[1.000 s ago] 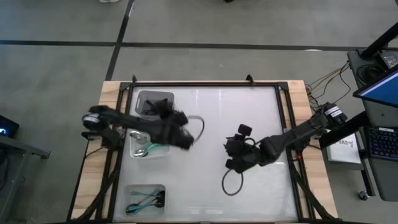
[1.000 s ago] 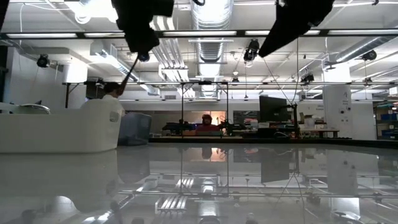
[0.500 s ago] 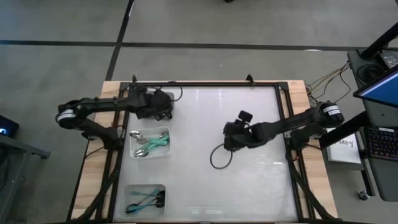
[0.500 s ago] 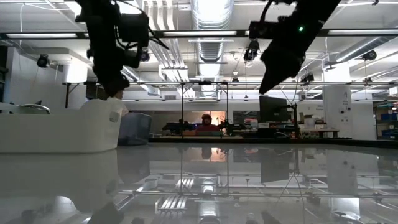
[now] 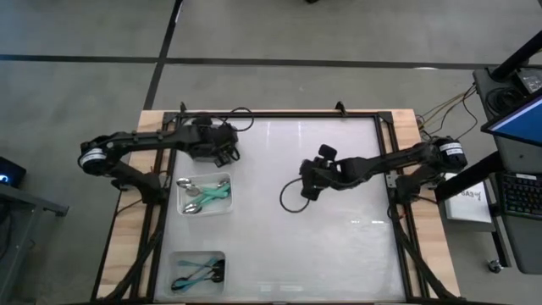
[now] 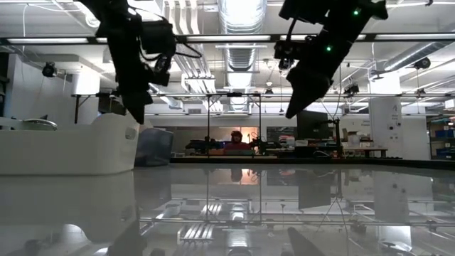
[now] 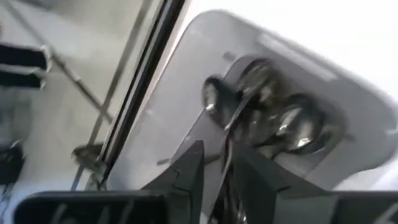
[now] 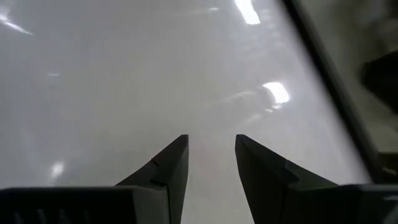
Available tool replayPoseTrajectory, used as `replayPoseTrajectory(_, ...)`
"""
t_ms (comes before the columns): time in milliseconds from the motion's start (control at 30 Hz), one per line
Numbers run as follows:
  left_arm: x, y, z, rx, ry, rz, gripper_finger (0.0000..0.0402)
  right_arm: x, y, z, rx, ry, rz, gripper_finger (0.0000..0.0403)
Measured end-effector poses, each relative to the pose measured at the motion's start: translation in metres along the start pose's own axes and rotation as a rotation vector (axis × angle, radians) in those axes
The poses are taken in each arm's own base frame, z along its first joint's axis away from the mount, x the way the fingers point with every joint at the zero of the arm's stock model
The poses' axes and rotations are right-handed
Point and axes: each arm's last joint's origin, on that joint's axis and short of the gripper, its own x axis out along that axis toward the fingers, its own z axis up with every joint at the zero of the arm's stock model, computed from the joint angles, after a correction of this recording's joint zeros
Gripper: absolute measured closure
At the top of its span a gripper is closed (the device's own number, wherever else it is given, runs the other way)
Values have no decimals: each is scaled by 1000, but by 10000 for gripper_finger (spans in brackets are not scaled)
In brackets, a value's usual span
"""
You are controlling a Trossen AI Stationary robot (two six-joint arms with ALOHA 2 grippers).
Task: Sort silverware by color (type)
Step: Put the black spoon into the black bin, then return to Home Position
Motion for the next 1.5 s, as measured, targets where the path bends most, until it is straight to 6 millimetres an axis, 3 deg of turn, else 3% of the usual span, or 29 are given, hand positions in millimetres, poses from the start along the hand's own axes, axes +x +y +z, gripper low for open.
replayPoseTrajectory(167, -10, 5, 13, 13, -50, -65, 300, 8, -8, 10, 4, -23, 157, 280)
replayPoseTrajectory(333, -20, 8, 23, -6, -94, -186, 280, 22, -30, 11, 29, 2, 199, 280)
replayPoseTrajectory(500, -28, 1, 29, 14, -177, -445, 287, 37, -57, 0, 107, 3, 229, 280)
replayPoseTrajectory(633, -41, 1, 24, 73, -273, -528, 305, 38, -75, -19, 179, -52, 206, 280)
replayPoseTrajectory(833, -72, 21, -3, 19, -429, -524, 324, 23, -94, -58, 317, -225, 175, 280)
replayPoseTrajectory(1067, -94, 37, -61, -207, -726, -538, 325, -1, -102, -89, 424, -446, 181, 280)
replayPoseTrajectory(1300, -81, 30, -110, -367, -898, -571, 325, -20, -109, -105, 435, -577, 109, 280)
replayPoseTrajectory(1500, -55, 13, -131, -445, -995, -593, 325, -26, -110, -119, 469, -625, 114, 280)
